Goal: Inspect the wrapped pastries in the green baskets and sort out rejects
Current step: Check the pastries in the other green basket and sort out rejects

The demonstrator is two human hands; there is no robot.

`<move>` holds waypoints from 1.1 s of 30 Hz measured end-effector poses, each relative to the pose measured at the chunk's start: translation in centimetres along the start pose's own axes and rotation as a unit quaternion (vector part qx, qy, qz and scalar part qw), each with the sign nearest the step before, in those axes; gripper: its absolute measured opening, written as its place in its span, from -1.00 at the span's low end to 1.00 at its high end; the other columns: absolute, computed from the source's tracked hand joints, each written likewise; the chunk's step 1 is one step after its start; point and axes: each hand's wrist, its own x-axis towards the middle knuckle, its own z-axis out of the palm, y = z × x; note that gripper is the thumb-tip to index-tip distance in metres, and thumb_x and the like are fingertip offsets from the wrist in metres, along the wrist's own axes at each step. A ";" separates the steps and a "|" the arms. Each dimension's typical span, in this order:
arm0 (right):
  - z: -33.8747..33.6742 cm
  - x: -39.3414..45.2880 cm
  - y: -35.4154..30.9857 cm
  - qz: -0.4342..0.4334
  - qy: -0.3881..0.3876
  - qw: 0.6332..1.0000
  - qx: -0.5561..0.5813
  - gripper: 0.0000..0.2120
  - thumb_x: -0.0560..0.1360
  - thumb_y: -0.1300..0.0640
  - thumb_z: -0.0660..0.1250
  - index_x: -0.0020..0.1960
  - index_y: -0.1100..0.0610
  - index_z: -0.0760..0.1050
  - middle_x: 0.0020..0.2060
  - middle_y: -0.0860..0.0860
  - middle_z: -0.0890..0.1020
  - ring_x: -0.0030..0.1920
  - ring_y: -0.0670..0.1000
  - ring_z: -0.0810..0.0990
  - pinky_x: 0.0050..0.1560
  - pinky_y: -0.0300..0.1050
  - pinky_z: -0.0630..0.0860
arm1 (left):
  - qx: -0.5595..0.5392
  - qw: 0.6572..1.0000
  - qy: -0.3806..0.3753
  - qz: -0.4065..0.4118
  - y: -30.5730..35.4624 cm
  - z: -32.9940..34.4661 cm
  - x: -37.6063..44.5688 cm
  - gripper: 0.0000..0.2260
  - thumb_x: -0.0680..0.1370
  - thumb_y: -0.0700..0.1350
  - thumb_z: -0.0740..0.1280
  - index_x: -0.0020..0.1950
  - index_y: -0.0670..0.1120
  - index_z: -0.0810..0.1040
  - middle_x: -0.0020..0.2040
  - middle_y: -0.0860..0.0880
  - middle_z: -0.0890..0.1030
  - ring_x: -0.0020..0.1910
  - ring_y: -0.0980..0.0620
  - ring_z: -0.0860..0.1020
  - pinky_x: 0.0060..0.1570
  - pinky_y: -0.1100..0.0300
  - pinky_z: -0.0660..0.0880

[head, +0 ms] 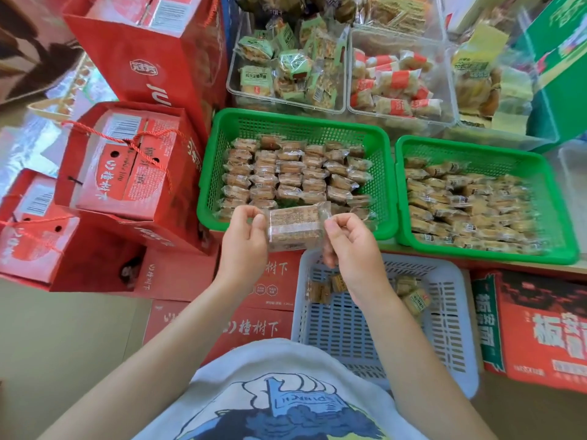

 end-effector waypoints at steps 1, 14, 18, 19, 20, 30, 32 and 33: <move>-0.1 0.0 0.3 0.009 0.014 1.000 0.017 -0.87 0.68 0.17 0.18 -0.02 0.18 0.43 -0.45 -0.06 0.42 -0.45 -0.04 0.34 -0.42 -0.17 0.33 | -0.019 1.000 -0.005 -0.019 0.2 0.0 0.1 -0.90 0.70 -0.11 0.17 0.04 -0.04 0.45 -0.29 -0.01 0.47 -0.38 0.05 0.39 -0.38 0.09 0.37; -0.1 0.2 1.0 0.115 0.005 0.980 0.164 -0.70 0.70 0.03 0.13 0.02 0.17 0.56 -0.26 0.07 0.61 -0.32 0.02 0.49 -0.32 -0.10 0.40 | -0.256 0.956 -0.091 -0.114 2.1 -0.1 -0.1 -0.87 0.71 -0.11 0.19 0.00 -0.07 0.47 -0.29 -0.03 0.56 -0.52 0.12 0.33 -0.58 0.28 0.20; 0.0 0.3 0.9 0.115 -0.028 0.971 0.207 -0.58 0.68 -0.06 0.15 0.14 0.30 0.54 -0.07 0.18 0.69 -0.12 0.15 0.69 -0.25 -0.05 0.61 | -0.227 0.959 -0.118 -0.120 1.2 0.2 -0.2 -0.84 0.70 -0.11 0.19 -0.05 -0.07 0.48 -0.30 -0.01 0.56 -0.55 0.15 0.39 -0.58 0.29 0.21; 0.1 0.5 1.2 0.093 -0.002 0.977 0.190 -0.59 0.66 -0.05 0.20 0.08 0.32 0.51 -0.10 0.21 0.65 -0.09 0.27 0.66 -0.15 0.08 0.63 | -0.215 0.962 -0.119 -0.122 0.7 0.4 -0.2 -0.83 0.70 -0.10 0.20 -0.06 -0.05 0.48 -0.30 -0.03 0.55 -0.54 0.11 0.40 -0.57 0.28 0.22; 0.1 0.7 1.6 0.067 0.029 0.986 0.151 -0.60 0.65 -0.06 0.24 -0.02 0.32 0.46 -0.19 0.21 0.58 -0.18 0.34 0.58 -0.15 0.16 0.60 | -0.197 0.966 -0.114 -0.120 0.1 0.5 0.0 -0.83 0.70 -0.08 0.21 -0.09 -0.01 0.49 -0.27 -0.07 0.54 -0.49 0.04 0.42 -0.55 0.26 0.23; 0.3 3.2 2.5 0.175 -0.051 0.976 0.117 -0.52 0.54 -0.06 0.39 0.29 0.19 0.33 0.19 0.23 0.58 -0.20 0.15 0.68 -0.35 -0.07 0.61 | -0.033 0.997 -0.067 -0.036 -2.3 1.6 3.2 -0.90 0.70 -0.05 0.19 0.03 0.02 0.46 -0.35 -0.03 0.44 -0.43 -0.01 0.40 -0.45 0.02 0.40; -0.1 4.1 2.7 0.165 -0.032 0.984 0.050 -0.53 0.57 0.08 0.40 0.39 0.13 0.30 0.21 0.14 0.57 -0.21 0.06 0.68 -0.27 -0.07 0.61 | 0.024 0.995 -0.090 -0.032 -3.0 1.6 4.7 -0.91 0.69 -0.05 0.20 0.04 0.06 0.48 -0.24 0.01 0.57 -0.46 0.09 0.40 -0.43 0.12 0.39; -0.4 4.8 3.2 0.146 0.001 0.989 -0.009 -0.55 0.57 0.09 0.41 0.39 0.10 0.35 0.20 0.05 0.57 -0.17 0.00 0.67 -0.17 -0.04 0.63 | 0.060 0.993 -0.103 -0.027 -3.3 1.7 5.5 -0.90 0.69 -0.05 0.20 0.10 0.06 0.50 -0.09 0.02 0.63 -0.39 0.13 0.45 -0.36 0.14 0.43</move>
